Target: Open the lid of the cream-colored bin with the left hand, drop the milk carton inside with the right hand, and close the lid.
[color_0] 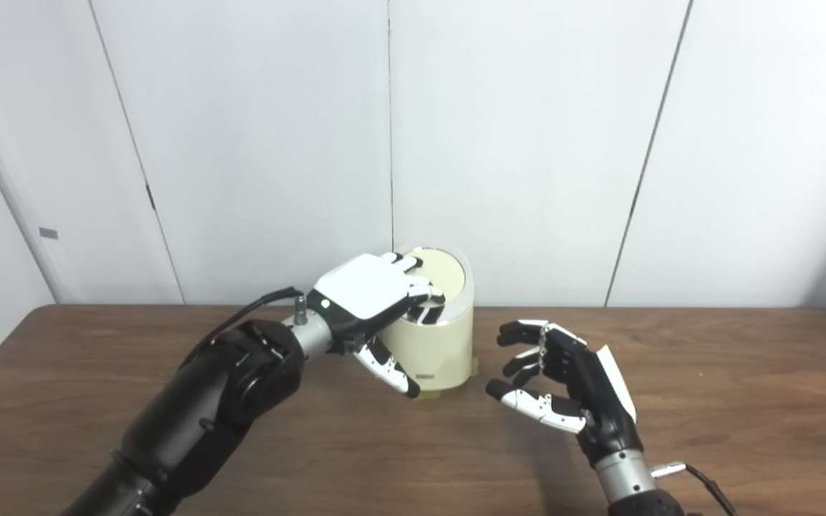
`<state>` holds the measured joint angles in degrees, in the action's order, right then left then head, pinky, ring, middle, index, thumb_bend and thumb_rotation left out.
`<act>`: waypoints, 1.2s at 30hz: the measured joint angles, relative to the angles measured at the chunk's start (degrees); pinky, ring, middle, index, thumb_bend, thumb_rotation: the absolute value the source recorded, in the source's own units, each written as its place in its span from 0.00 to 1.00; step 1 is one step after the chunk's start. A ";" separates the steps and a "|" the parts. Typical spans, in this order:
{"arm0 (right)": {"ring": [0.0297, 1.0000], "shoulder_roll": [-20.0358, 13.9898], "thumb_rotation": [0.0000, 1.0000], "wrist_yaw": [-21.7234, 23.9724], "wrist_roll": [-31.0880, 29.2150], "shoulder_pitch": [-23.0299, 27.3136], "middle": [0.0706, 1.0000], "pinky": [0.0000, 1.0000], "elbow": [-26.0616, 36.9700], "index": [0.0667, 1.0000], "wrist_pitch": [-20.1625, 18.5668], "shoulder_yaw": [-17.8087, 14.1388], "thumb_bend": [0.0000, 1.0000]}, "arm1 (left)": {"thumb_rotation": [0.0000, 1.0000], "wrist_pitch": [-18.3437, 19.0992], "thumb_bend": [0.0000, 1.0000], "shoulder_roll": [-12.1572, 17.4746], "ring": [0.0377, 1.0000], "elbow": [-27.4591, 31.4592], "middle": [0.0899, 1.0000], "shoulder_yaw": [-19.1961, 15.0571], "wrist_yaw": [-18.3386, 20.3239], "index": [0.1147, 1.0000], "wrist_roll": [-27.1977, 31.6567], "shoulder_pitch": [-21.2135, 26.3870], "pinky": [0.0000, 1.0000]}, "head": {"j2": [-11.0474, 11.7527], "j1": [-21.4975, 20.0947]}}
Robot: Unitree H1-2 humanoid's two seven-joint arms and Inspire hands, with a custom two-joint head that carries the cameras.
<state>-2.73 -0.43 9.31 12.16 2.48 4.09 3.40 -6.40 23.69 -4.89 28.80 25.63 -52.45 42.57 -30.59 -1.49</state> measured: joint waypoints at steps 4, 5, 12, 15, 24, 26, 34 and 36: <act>0.49 -0.21 0.28 0.00 0.09 0.00 0.62 0.39 0.29 0.63 -0.54 -0.01 0.54 | 0.44 2.56 0.97 -0.15 1.00 1.26 0.76 1.19 2.28 0.74 -2.41 0.81 1.00 | -0.09 0.09; 0.48 -0.20 0.28 0.00 0.09 0.00 0.61 0.39 0.29 0.63 -0.62 -0.01 0.54 | 0.45 3.13 0.97 -0.15 1.00 1.33 0.75 1.46 2.63 0.73 -2.62 1.20 1.00 | 0.00 0.09; 0.50 -0.30 0.28 0.03 0.03 0.00 0.62 0.40 0.28 0.64 -0.75 -0.01 0.54 | 0.43 2.96 0.89 -0.34 0.99 1.57 0.80 0.13 0.15 0.80 -2.50 0.50 1.00 | 0.17 0.26; 0.50 -0.48 0.28 0.03 0.07 -0.05 0.63 0.41 0.28 0.64 -0.77 -0.03 0.54 | 0.40 2.17 0.86 -0.66 1.00 1.44 0.87 -1.63 -4.64 0.87 -2.08 -2.44 1.00 | 0.26 0.35; 0.51 -0.29 0.27 0.03 0.02 -0.04 0.64 0.41 0.29 0.64 -1.40 -0.01 0.54 | 0.39 0.87 0.74 -5.08 1.00 0.24 0.97 -11.85 -18.54 0.99 2.38 -8.19 1.00 | 0.26 0.53; 0.52 -0.35 0.27 0.03 0.04 -0.08 0.64 0.42 0.29 0.64 -1.44 -0.03 0.53 | 0.42 0.86 0.73 -5.45 1.00 0.92 0.96 -14.41 -19.67 0.98 4.61 -8.34 1.00 | 0.26 0.53; 0.51 -0.66 0.25 -0.02 0.38 -0.10 0.64 0.41 0.29 0.63 -1.51 -0.15 0.54 | 0.34 -0.23 0.74 -6.87 0.92 5.26 0.93 -21.19 -21.79 0.92 16.90 -16.96 0.82 | 0.18 0.61; 0.52 -0.70 0.25 -0.06 0.33 -0.10 0.64 0.42 0.28 0.64 -1.49 -0.46 0.56 | 0.32 1.07 0.77 -8.21 0.87 6.38 0.88 -23.43 -21.06 0.90 22.28 -20.33 0.75 | 0.18 0.70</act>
<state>-3.43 -0.49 9.65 12.06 2.76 2.60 2.94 -5.33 15.49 1.49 5.37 4.57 -30.17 22.23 -30.41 -0.79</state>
